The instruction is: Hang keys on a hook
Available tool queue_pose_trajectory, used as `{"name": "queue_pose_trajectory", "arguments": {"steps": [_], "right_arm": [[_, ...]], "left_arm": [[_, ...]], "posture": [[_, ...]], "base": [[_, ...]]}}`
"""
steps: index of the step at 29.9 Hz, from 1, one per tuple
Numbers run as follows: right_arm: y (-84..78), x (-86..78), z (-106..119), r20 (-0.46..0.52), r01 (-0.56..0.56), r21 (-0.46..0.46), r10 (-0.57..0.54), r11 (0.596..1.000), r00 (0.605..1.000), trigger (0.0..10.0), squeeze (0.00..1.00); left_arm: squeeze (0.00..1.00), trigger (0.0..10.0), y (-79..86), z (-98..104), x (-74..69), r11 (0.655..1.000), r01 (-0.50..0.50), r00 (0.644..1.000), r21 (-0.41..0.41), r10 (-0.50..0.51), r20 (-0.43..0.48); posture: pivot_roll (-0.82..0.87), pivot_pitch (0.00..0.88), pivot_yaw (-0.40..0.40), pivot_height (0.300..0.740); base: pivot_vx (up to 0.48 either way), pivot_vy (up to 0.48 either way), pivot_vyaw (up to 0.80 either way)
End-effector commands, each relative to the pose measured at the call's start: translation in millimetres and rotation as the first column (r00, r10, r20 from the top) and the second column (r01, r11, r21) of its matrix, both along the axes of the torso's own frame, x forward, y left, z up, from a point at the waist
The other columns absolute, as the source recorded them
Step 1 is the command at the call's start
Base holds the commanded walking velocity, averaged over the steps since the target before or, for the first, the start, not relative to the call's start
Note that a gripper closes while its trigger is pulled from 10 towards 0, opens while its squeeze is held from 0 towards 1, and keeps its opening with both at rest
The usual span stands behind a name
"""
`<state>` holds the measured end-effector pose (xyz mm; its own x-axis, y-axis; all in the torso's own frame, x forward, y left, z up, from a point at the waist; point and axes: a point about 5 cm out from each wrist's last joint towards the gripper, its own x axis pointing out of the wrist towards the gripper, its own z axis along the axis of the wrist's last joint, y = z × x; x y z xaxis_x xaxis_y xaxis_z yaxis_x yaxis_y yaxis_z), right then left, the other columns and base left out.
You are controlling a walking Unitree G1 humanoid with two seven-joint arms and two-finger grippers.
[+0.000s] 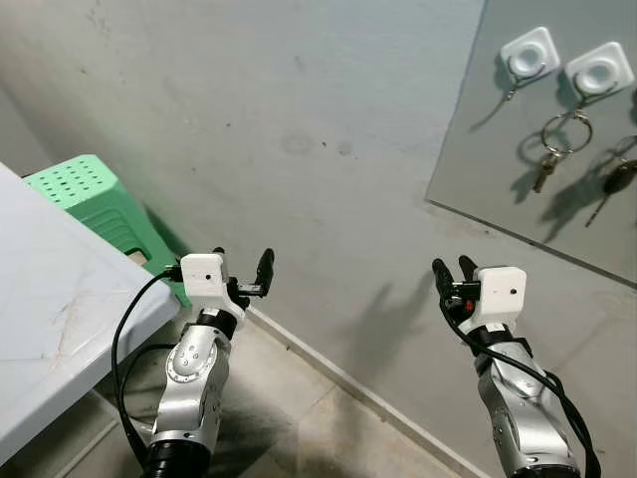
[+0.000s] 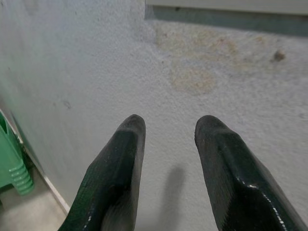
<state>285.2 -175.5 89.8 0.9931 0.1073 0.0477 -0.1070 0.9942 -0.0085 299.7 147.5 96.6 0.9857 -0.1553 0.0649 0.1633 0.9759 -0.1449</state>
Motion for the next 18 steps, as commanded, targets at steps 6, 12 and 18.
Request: {"name": "queue_pose_trajectory", "arguments": {"steps": [6, 12, 18], "right_arm": [[0.5, -0.8, 4.6, 0.012, -0.019, -0.003, 0.019, 1.000, 1.000, 10.0, 0.00], [-0.8, -1.3, 4.5, 0.008, -0.024, -0.003, 0.024, 1.000, 1.000, 10.0, 0.00], [-1.3, -1.3, 4.1, 0.004, -0.033, -0.005, 0.033, 0.999, 0.999, 10.0, 0.00]], "left_arm": [[0.00, 10.0, -0.6, 1.8, -2.1, 1.000, 0.000, 1.000, 0.012, 0.000, 0.004], [0.00, 10.0, -0.2, 1.6, -3.0, 1.000, -0.005, 1.000, 0.012, 0.005, 0.002], [0.00, 10.0, 0.8, 1.1, -4.5, 1.000, -0.009, 1.000, 0.011, 0.009, 0.002]], "posture": [[-0.03, 0.000, -0.020, 0.740], [-0.03, 0.000, -0.026, 0.740], [-0.03, 0.000, -0.031, 0.740]], "base": [[0.000, 0.000, 0.80], [0.000, 0.000, 0.80], [0.000, 0.000, 0.80]]}}
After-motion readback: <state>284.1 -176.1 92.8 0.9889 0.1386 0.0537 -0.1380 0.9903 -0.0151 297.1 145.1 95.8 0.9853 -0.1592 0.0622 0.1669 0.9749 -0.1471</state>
